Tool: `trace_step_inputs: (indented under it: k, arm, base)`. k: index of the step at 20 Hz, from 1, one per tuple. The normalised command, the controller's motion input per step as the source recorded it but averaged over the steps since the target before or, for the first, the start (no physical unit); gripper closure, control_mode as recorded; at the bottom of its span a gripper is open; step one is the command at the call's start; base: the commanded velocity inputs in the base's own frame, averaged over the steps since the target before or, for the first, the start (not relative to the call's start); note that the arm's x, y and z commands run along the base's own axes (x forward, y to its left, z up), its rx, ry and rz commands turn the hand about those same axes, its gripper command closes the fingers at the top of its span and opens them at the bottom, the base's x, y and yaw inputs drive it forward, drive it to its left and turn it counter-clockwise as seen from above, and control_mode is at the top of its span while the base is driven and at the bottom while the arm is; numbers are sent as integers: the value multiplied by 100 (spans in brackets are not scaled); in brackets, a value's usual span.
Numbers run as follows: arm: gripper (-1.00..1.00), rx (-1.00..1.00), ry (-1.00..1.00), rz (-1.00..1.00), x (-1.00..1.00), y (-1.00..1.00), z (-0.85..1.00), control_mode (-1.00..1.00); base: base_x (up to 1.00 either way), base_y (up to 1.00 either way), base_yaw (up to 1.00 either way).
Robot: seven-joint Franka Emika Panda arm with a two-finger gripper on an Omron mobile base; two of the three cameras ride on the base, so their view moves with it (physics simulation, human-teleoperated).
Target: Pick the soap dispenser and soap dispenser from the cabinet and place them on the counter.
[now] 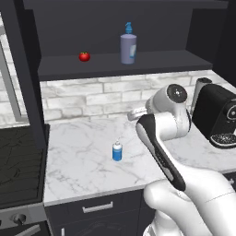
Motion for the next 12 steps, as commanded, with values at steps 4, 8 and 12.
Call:
trace_step_inputs:
  k: [4, 8, 12]
  arm:
    - [-100, 0, -17, -4, -22, 0, 23, -100]
    - [-100, 2, -13, -3, -16, 0, 30, -100]
    - [-100, 1, -10, 0, -10, 0, 35, -100]
  base:
    - [0, 0, 0]
    - [0, 0, 0]
    - [0, 0, 0]
